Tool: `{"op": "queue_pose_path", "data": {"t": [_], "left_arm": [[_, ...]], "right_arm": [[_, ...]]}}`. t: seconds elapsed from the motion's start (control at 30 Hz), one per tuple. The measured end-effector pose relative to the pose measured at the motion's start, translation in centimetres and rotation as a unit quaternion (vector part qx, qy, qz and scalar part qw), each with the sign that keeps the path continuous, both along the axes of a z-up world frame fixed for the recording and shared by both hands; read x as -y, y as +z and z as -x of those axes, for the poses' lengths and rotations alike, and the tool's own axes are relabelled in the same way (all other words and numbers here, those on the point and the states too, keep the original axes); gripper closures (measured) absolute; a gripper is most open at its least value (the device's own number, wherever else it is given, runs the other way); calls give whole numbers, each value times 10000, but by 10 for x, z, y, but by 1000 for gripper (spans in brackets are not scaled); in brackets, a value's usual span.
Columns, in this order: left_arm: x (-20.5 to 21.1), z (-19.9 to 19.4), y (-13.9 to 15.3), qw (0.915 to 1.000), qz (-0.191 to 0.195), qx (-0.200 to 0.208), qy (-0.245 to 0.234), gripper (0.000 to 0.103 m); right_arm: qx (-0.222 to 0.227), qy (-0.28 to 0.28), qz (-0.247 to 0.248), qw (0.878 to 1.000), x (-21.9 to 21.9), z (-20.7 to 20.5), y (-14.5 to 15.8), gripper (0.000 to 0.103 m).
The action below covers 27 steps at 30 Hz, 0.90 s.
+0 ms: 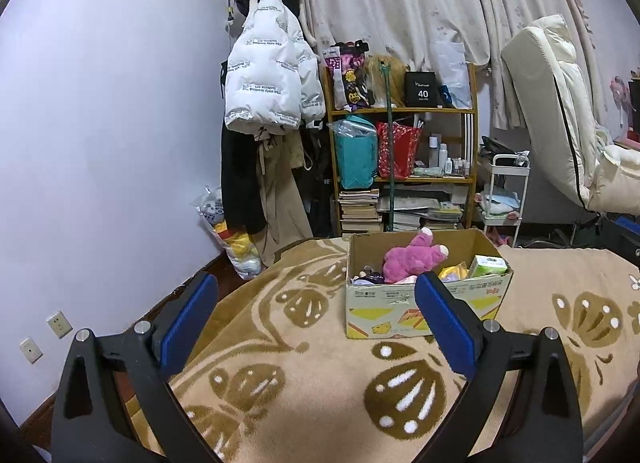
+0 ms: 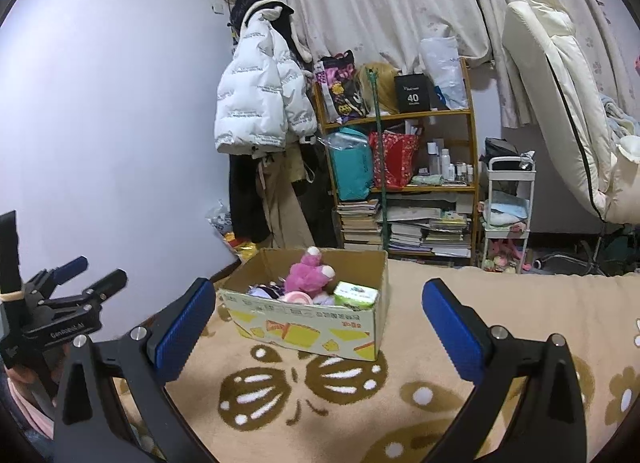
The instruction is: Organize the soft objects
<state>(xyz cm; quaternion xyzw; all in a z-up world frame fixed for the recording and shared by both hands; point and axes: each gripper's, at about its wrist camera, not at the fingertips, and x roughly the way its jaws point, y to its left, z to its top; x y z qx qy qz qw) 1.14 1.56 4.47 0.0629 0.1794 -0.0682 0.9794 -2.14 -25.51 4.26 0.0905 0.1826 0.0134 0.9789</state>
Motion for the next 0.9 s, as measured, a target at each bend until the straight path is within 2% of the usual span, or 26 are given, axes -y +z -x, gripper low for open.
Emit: {"op": "queue_pose_path", "data": {"t": [0.47, 0.9], "left_arm": [[5, -9, -19, 9998, -113, -175, 18, 5], [0, -7, -22, 9999, -44, -99, 88, 5]], "right_arm": [[-97, -250, 235, 9994, 5, -6, -16, 0], [-150, -299, 253, 9991, 9, -9, -21, 0]]}}
